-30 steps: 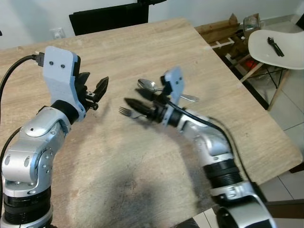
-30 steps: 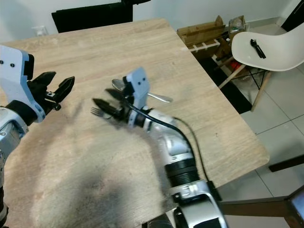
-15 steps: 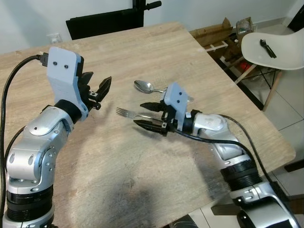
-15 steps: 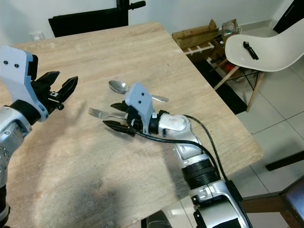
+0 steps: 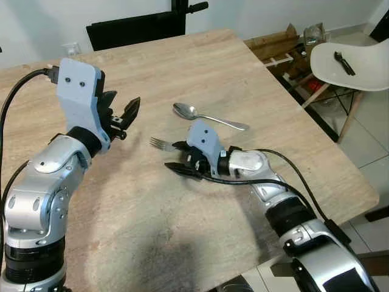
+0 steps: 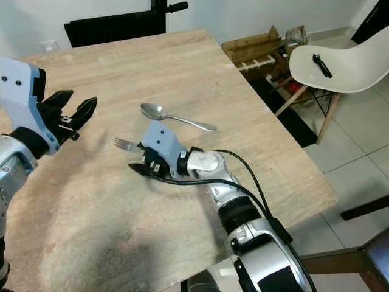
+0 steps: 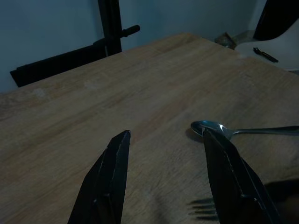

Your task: Setting the table

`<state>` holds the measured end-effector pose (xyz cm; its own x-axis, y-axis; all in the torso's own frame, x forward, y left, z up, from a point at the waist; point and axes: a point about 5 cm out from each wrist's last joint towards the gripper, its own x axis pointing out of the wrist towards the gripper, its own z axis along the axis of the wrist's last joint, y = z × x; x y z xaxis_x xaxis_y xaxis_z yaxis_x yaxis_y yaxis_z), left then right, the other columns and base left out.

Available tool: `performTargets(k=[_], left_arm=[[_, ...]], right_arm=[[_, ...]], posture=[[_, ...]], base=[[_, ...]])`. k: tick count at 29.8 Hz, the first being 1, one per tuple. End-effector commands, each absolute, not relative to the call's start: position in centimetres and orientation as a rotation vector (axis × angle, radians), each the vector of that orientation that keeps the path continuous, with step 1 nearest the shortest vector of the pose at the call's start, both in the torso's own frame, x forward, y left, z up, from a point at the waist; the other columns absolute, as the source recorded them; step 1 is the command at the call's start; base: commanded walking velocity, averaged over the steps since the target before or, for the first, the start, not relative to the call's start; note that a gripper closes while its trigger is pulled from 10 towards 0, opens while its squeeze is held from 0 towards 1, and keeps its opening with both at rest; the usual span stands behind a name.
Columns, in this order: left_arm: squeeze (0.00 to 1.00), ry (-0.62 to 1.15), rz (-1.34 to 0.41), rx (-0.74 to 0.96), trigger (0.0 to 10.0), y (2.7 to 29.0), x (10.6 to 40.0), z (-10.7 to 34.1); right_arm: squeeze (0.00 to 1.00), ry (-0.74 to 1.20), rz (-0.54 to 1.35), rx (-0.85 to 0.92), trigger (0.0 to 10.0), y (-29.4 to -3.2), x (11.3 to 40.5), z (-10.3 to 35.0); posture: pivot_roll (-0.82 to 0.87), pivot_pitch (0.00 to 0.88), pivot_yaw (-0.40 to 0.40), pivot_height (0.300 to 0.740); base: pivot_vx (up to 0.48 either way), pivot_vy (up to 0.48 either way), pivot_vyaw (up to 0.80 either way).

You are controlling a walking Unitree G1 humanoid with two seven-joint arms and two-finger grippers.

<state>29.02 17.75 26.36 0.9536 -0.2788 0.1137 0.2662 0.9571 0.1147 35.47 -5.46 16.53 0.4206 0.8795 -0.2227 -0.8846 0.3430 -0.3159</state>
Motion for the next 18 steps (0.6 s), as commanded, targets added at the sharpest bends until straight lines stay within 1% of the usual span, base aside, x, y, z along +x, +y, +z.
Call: performTargets(k=[1, 6, 7, 8, 13, 14, 18], left_arm=[[0.0, -0.101, -0.3, 0.111, 10.0, 18.0, 28.4, 26.0], [0.0, -0.02, -0.443, 0.135, 10.0, 18.8, 27.2, 25.6], [0.0, -0.004, -0.486, 0.168, 10.0, 19.0, 26.7, 25.4], [0.0, -0.004, -0.486, 0.168, 10.0, 19.0, 26.7, 25.4], [0.0, 0.082, -0.602, 0.232, 10.0, 20.6, 25.3, 25.3], [0.0, 0.082, -0.602, 0.232, 10.0, 20.6, 25.3, 25.3], [0.0, 0.168, -0.71, 0.25, 10.0, 20.9, 24.1, 24.6]], right_arm=[[0.0, 0.092, 1.129, -0.365, 10.0, -6.5, 35.8, 15.3], [0.0, 0.121, 1.112, -0.329, 10.0, -7.3, 36.3, 15.3], [0.0, 0.125, 1.113, -0.333, 10.0, -7.4, 36.3, 15.2], [0.0, 0.125, 1.113, -0.333, 10.0, -7.4, 36.3, 15.2], [0.0, 0.129, 1.123, -0.317, 10.0, -7.4, 36.4, 15.1], [0.0, 0.129, 1.123, -0.317, 10.0, -7.4, 36.4, 15.1], [0.0, 0.165, 1.147, -0.321, 10.0, -7.3, 36.3, 14.5]], posture=[[0.07, 0.142, 0.045, 0.74], [0.07, 0.144, 0.047, 0.74], [0.07, 0.144, 0.047, 0.74], [0.07, 0.144, 0.047, 0.74], [0.08, 0.146, 0.049, 0.74], [0.08, 0.146, 0.049, 0.74], [0.09, 0.146, 0.048, 0.74]], base=[[0.0, 0.0, 0.0], [0.0, 0.0, 0.0], [0.0, 0.0, 0.0], [0.0, 0.0, 0.0], [0.0, 0.0, 0.0], [0.0, 0.0, 0.0], [0.0, 0.0, 0.0]])
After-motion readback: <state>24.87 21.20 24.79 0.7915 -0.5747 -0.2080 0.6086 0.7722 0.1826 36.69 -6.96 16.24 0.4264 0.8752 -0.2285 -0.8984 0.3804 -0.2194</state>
